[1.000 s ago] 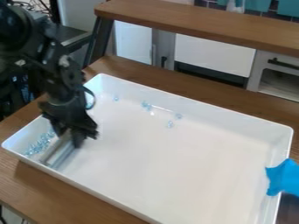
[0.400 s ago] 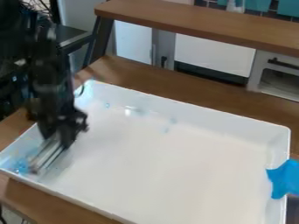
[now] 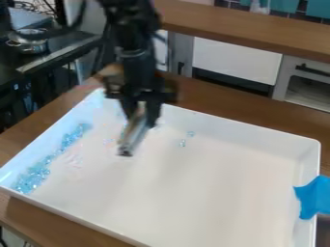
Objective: Sweep into pile
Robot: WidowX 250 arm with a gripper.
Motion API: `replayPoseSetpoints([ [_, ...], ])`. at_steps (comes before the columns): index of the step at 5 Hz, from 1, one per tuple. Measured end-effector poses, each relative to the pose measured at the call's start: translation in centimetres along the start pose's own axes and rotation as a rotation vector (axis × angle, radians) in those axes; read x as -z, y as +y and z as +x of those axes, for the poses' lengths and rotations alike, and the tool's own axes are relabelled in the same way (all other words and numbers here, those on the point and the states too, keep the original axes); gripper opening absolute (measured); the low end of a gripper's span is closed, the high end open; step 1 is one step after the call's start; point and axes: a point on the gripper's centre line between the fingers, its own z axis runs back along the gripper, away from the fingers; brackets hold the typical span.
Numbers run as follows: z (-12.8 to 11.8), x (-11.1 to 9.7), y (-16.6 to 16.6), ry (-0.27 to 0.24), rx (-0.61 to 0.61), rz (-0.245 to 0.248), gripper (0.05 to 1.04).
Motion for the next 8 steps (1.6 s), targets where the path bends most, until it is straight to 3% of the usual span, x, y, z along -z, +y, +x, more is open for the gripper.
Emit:
replayPoseSetpoints([
  [1, 0.7, 2.3, -5.7, 0.016, 0.051, 0.028, 0.384],
  [2, 0.4, 5.0, -8.8, 0.006, 0.085, 0.079, 0.384],
  [3, 0.5, 7.4, -9.2, -0.019, 0.092, 0.118, 0.384],
  [4, 2.0, 8.8, -8.3, -0.06, 0.071, 0.143, 0.384],
  [5, 3.0, 8.9, -6.7, -0.074, 0.033, 0.142, 0.384],
  [8, 3.5, 8.4, 2.8, -0.027, -0.03, 0.142, 0.384],
])
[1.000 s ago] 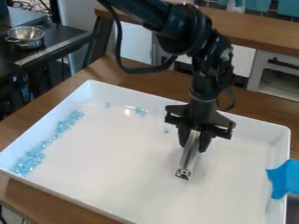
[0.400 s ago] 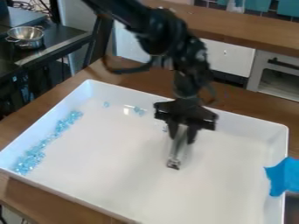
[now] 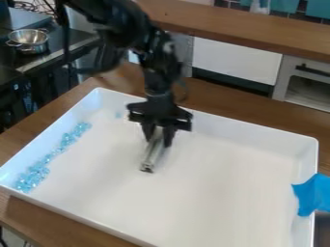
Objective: Sweep into pile
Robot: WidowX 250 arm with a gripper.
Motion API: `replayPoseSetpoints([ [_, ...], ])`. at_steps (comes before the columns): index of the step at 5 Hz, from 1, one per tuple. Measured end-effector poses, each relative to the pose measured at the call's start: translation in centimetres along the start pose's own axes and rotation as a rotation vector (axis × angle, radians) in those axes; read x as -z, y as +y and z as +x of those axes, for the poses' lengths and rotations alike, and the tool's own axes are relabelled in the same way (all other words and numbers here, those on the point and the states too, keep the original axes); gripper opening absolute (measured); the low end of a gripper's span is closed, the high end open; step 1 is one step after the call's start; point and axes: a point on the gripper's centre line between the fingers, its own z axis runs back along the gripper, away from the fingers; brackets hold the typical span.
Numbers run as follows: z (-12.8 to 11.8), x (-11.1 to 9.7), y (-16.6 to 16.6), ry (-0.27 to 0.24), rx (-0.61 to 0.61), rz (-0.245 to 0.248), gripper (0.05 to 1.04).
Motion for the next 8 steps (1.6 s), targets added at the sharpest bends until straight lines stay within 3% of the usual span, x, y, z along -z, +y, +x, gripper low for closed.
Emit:
replayPoseSetpoints([
  [2, 2.4, 0.8, 3.2, -0.008, -0.059, 0.011, 0.384],
  [5, 3.1, 1.1, 10.8, 0.02, -0.224, 0.021, 0.384],
  [7, 1.7, 0.8, 12.0, 0.033, -0.198, 0.013, 0.384],
  [8, 0.2, 0.4, 11.9, 0.03, -0.199, -0.031, 0.384],
])
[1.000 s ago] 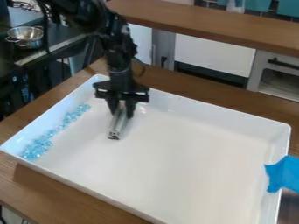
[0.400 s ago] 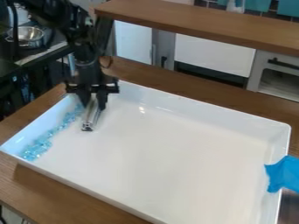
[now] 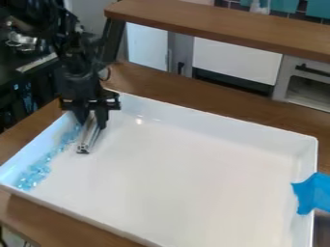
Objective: Sweep into pile
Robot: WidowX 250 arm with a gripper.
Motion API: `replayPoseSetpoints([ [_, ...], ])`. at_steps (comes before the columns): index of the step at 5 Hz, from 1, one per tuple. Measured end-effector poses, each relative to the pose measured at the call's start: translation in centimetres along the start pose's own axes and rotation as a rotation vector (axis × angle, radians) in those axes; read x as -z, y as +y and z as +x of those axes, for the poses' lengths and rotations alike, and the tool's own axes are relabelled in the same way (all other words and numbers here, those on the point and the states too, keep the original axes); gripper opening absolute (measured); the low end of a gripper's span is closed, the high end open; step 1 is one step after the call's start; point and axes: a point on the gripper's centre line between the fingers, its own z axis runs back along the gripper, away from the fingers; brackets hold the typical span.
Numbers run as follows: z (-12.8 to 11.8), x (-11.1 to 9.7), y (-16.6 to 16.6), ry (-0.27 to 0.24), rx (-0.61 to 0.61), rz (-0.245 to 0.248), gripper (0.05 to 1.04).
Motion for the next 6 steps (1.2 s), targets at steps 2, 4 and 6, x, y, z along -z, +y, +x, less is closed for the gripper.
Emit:
replayPoseSetpoints([
  [2, -2.7, -4.4, -4.9, 0.003, -0.013, -0.226, 0.383],
  [4, -6.2, -6.9, -14.2, 0.001, 0.121, -0.238, 0.383],
  [6, -12.7, -5.4, -22.5, 0.001, 0.276, -0.174, 0.383],
])
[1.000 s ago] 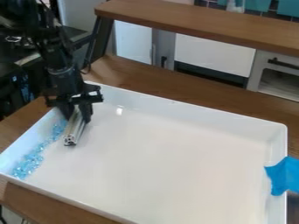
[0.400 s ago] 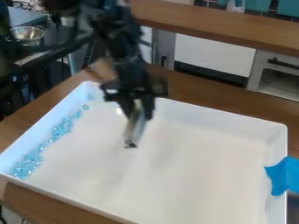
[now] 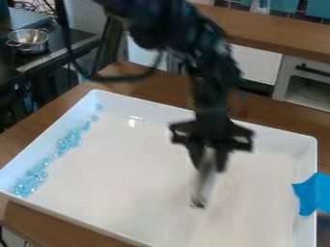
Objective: Sweep into pile
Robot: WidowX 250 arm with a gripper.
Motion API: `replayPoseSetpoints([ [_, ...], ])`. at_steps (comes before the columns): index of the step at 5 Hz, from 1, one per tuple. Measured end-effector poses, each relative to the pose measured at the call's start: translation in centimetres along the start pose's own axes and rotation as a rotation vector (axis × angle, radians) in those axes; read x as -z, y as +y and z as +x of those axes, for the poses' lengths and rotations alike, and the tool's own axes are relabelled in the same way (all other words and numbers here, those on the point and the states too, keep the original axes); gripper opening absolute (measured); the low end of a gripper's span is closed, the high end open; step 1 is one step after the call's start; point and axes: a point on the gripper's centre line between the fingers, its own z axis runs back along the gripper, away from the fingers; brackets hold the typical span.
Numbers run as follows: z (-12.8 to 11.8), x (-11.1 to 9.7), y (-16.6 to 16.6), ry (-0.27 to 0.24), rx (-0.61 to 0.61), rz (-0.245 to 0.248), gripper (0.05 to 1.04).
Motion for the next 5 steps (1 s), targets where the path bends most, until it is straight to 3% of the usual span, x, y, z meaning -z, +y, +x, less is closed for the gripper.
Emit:
replayPoseSetpoints([
  [2, -2.0, 3.5, -8.7, 0.032, -0.015, 0.059, 0.383],
  [3, -1.7, 4.4, -10.9, 0.018, -0.024, 0.053, 0.445],
  [4, -1.9, 4.3, -10.6, 0.009, 0.016, 0.084, 0.751],
  [5, -1.6, 1.6, -9.2, 0.008, 0.06, 0.09, 0.99],
])
